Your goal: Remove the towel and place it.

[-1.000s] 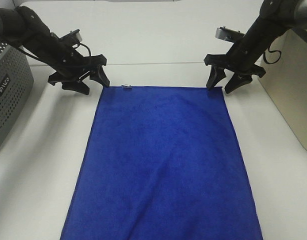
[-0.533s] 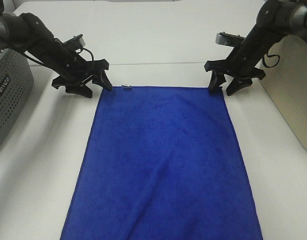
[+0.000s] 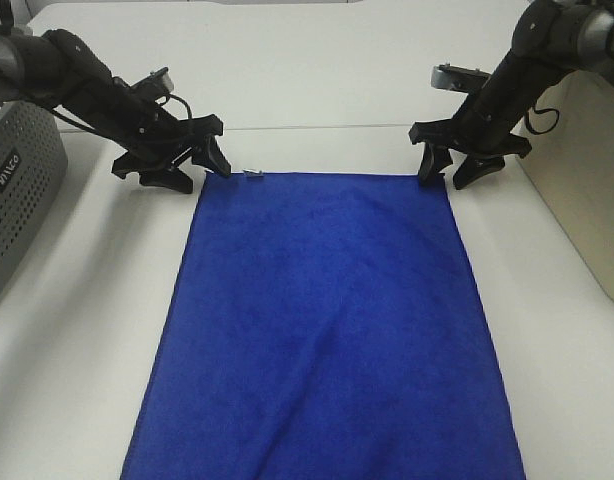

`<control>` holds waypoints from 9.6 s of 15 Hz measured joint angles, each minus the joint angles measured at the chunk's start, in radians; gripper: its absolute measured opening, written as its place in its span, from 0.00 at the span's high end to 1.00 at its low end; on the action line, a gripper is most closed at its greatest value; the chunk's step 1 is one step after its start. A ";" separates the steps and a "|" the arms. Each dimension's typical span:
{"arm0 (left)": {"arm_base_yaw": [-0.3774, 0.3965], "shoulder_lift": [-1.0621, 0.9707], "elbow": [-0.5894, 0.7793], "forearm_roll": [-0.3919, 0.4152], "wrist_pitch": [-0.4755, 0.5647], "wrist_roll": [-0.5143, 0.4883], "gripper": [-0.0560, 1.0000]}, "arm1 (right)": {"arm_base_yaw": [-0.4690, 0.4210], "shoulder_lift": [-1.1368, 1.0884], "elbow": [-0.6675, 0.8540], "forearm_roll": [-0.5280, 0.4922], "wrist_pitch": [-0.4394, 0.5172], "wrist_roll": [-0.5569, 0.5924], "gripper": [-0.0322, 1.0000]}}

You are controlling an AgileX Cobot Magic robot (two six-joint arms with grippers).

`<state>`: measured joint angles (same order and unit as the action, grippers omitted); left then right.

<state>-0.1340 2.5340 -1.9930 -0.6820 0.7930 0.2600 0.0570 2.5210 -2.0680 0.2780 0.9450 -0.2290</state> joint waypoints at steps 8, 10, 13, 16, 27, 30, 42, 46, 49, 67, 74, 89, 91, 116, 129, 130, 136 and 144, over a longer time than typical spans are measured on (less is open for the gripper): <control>0.000 0.001 0.000 -0.002 -0.001 0.003 0.39 | 0.000 0.019 -0.008 0.132 -0.003 -0.070 0.40; 0.000 0.003 0.000 -0.002 -0.005 0.003 0.43 | 0.000 0.020 -0.008 0.130 -0.002 -0.079 0.45; 0.000 0.007 0.000 -0.001 -0.009 0.023 0.54 | 0.000 0.023 -0.008 0.104 -0.002 -0.079 0.59; -0.012 0.011 0.000 -0.002 -0.025 0.026 0.57 | 0.000 0.023 -0.008 0.094 -0.001 -0.079 0.70; -0.040 0.037 -0.002 -0.071 -0.093 0.026 0.79 | 0.000 0.026 -0.008 0.095 -0.001 -0.079 0.91; -0.040 0.040 -0.002 -0.071 -0.093 0.026 0.95 | 0.000 0.026 -0.008 0.095 -0.001 -0.079 0.95; -0.044 0.034 -0.108 0.042 -0.156 0.026 0.95 | 0.001 0.041 -0.137 0.114 -0.128 -0.130 0.95; -0.044 0.034 -0.147 0.082 -0.267 0.026 0.95 | 0.001 0.041 -0.177 0.115 -0.242 -0.142 0.95; -0.045 0.062 -0.183 0.096 -0.369 0.069 0.95 | 0.002 0.096 -0.187 0.158 -0.370 -0.187 0.95; -0.055 0.223 -0.321 0.103 -0.507 0.130 0.95 | 0.012 0.179 -0.187 0.220 -0.640 -0.268 0.95; -0.055 0.233 -0.321 0.099 -0.537 0.131 0.95 | 0.014 0.194 -0.187 0.226 -0.645 -0.269 0.95; -0.050 0.220 -0.321 0.112 -0.556 0.130 0.35 | 0.007 0.174 -0.187 0.236 -0.618 -0.269 0.37; -0.050 0.195 -0.321 0.114 -0.553 0.130 0.35 | 0.006 0.129 -0.187 0.236 -0.589 -0.269 0.37; 0.119 -0.700 -0.044 0.736 0.420 -0.339 0.29 | 0.002 -0.907 0.205 -0.157 0.271 0.193 0.27; 0.119 -1.946 1.109 0.819 0.428 -0.368 0.29 | 0.002 -2.076 1.208 -0.229 0.274 0.213 0.27; 0.119 -2.024 1.137 0.819 0.419 -0.368 0.29 | 0.002 -2.131 1.262 -0.229 0.274 0.213 0.27; 0.119 -2.414 1.295 0.820 0.379 -0.368 0.29 | 0.002 -2.440 1.548 -0.254 0.275 0.213 0.27; 0.119 -2.539 1.462 0.805 0.325 -0.364 0.29 | 0.002 -2.526 1.610 -0.284 0.174 0.201 0.27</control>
<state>-0.0150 -0.0050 -0.5310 0.1230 1.1180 -0.1040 0.0590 -0.0050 -0.4580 -0.0060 1.1190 -0.0280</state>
